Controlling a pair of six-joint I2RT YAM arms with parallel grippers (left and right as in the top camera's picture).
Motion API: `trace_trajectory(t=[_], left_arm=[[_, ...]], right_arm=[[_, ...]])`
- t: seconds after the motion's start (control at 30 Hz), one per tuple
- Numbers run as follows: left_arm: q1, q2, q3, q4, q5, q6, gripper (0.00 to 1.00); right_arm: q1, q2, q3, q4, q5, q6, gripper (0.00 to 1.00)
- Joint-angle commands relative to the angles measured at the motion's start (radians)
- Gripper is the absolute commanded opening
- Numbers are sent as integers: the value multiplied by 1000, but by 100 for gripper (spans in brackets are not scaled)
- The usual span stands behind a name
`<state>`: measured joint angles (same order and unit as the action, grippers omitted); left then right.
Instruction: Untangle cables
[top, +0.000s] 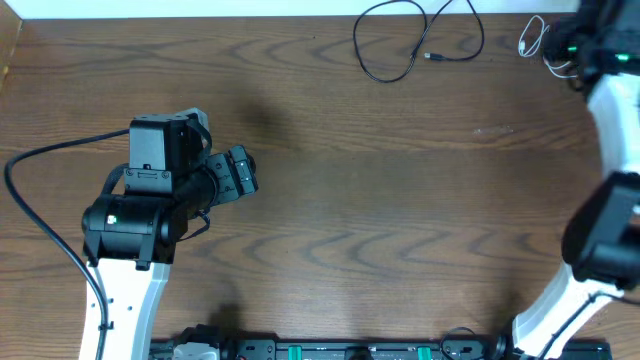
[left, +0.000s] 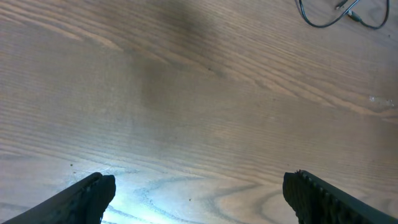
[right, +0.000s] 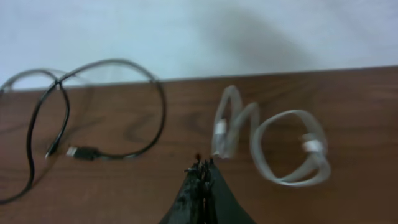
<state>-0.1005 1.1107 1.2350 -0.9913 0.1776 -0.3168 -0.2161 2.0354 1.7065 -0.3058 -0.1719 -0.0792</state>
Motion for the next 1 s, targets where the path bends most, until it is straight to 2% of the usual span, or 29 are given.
trace_trajectory(t=[0.0,0.23,0.37,0.57,0.97], left_arm=[[4,0,10,-3,-6,8,92],[4,0,10,-3,-6,8,92],[4,0,10,-3,-6,8,92],[4,0,10,-3,-6,8,92],[4,0,10,-3,-6,8,92]], right_arm=[[71,111,-5,54,83,22,1],[129,286,53,199,211,-34,1],[113,404,161,198,290,-47,1],[43,552,317,201,305,-110,1],[2,578,570,195,301,-188,1]])
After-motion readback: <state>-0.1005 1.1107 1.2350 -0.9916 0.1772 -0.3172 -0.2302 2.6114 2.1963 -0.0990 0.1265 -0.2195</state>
